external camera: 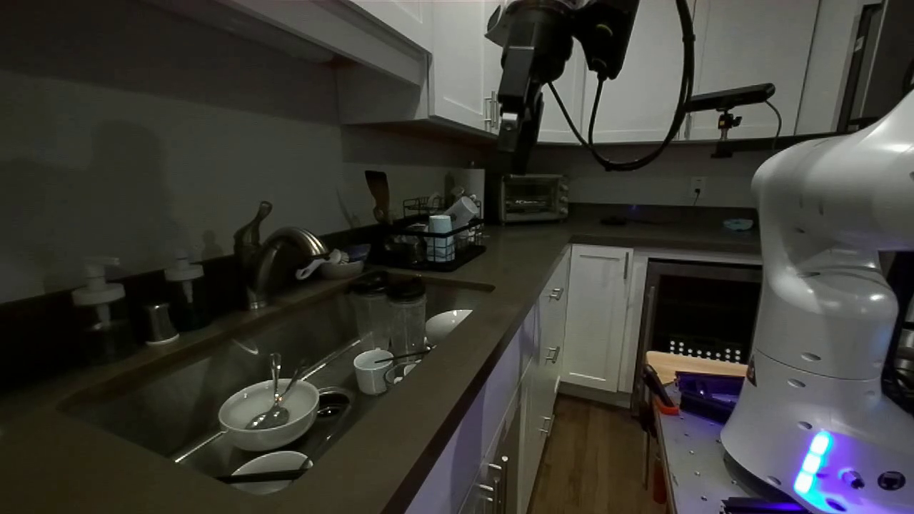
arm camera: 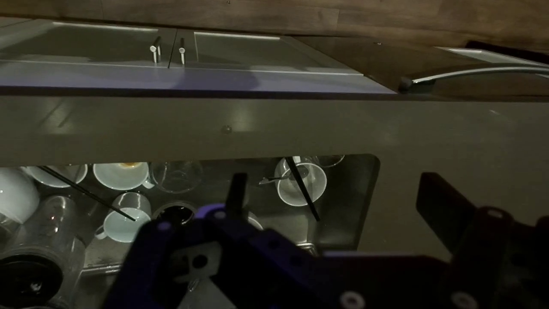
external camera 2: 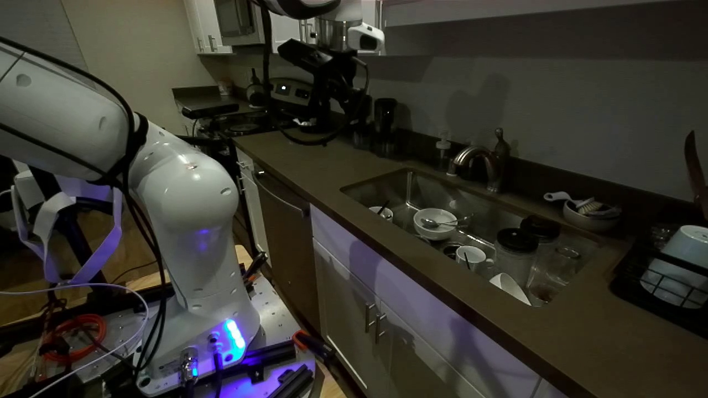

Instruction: Lift u the tap handle

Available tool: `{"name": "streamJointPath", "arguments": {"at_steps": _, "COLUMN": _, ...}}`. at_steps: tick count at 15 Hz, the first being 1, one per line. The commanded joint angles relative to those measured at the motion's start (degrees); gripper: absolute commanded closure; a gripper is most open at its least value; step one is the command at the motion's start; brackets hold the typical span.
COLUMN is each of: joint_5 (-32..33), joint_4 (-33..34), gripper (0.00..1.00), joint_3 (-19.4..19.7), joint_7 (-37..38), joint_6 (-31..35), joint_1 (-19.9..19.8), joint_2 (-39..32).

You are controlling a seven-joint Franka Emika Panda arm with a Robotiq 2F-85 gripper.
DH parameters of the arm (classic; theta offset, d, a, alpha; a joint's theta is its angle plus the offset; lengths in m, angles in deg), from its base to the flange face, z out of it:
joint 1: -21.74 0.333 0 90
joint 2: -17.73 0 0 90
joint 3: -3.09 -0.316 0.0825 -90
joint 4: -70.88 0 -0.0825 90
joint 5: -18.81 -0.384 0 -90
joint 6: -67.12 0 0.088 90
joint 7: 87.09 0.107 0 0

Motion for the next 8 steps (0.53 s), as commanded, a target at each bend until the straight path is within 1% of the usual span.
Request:
{"name": "streamJointPath", "arguments": {"at_steps": 1, "joint_5": 0.1, "joint_4": 1.7, "gripper": 0.0, "joint_3": -0.7, "joint_7": -1.3, "joint_6": 6.8, "joint_1": -1.5, "joint_2": -4.6}}
{"name": "streamJointPath", "arguments": {"at_steps": 5, "joint_5": 0.5, "joint_4": 4.2, "gripper": 0.0, "joint_3": -0.1, "joint_7": -2.0, "joint_6": 17.5, "joint_1": -1.7, "joint_2": -10.7}}
{"name": "streamJointPath", "arguments": {"at_steps": 8, "joint_5": 2.1, "joint_4": 7.1, "gripper": 0.0, "joint_3": 0.0, "joint_7": -2.3, "joint_6": 25.4, "joint_1": -2.1, "joint_2": -16.6}}
